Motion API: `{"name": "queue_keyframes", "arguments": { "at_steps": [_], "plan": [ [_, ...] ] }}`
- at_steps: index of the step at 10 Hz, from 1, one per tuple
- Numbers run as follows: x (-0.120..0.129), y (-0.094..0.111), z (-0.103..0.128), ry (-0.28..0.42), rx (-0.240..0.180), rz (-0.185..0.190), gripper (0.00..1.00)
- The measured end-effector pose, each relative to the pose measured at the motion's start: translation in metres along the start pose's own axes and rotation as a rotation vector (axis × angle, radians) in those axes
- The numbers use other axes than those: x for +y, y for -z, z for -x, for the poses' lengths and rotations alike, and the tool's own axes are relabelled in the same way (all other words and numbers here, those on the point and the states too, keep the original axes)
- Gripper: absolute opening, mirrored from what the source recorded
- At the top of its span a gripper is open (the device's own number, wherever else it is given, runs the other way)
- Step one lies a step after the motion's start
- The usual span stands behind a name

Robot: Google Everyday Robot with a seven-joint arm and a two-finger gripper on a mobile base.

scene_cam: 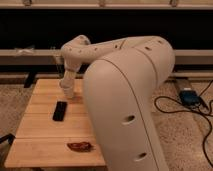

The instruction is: Place the white sponge in the ceramic cup

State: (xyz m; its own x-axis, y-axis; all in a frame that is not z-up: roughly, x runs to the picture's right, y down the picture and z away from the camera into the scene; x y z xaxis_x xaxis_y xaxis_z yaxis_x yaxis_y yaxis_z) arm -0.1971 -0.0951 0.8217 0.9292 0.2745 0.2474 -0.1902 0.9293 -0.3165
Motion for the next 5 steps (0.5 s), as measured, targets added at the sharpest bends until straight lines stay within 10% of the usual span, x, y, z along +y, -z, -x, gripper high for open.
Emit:
{"name": "queue_keyframes", "arguments": {
  "at_steps": [5],
  "plan": [
    [0.011,-0.006,0.015,0.007,-0.054,0.014,0.8]
  ]
}}
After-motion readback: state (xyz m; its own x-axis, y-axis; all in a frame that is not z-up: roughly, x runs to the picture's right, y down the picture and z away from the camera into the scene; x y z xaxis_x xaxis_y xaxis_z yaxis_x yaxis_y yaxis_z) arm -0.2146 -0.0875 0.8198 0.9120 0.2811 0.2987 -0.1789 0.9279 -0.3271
